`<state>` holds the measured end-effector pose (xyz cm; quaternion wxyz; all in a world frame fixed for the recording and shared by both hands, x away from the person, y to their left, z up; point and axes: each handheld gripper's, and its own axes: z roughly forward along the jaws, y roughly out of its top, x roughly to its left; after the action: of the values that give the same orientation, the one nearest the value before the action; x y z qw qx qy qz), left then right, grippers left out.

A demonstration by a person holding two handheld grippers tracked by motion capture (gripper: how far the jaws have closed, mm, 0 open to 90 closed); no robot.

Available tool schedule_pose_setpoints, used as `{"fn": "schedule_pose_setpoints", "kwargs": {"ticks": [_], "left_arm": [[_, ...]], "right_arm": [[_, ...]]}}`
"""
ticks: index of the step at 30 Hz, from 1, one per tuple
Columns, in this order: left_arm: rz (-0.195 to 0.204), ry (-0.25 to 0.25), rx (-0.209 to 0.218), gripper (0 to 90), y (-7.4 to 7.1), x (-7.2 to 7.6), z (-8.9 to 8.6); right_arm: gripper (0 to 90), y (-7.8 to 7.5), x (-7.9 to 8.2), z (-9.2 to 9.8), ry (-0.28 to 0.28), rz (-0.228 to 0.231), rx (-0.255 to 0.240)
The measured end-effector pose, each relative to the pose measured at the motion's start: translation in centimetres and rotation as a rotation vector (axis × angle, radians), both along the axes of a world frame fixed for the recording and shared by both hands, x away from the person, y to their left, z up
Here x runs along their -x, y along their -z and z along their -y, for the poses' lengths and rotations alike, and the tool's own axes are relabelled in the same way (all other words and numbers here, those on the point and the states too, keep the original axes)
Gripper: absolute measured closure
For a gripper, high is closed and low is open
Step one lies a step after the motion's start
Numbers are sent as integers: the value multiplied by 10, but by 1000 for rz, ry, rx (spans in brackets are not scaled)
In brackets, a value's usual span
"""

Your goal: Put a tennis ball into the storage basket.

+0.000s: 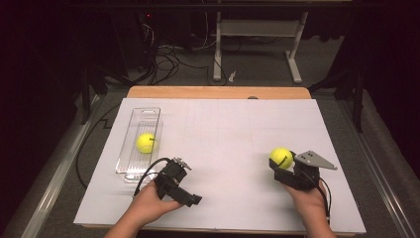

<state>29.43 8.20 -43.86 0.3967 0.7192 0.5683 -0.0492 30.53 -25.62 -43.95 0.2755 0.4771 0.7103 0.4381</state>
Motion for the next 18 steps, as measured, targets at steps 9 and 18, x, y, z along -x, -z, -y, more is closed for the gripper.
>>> {"fn": "schedule_pose_setpoints", "kwargs": {"ticks": [9,18], "left_arm": [[-2,3,-1,10,-1,0,-2],[-4,10,9,9,-2,1,-2]], "right_arm": [[271,6,26,-2,-29,10,-5],[272,10,39,-5,-66,34,-13]]}}
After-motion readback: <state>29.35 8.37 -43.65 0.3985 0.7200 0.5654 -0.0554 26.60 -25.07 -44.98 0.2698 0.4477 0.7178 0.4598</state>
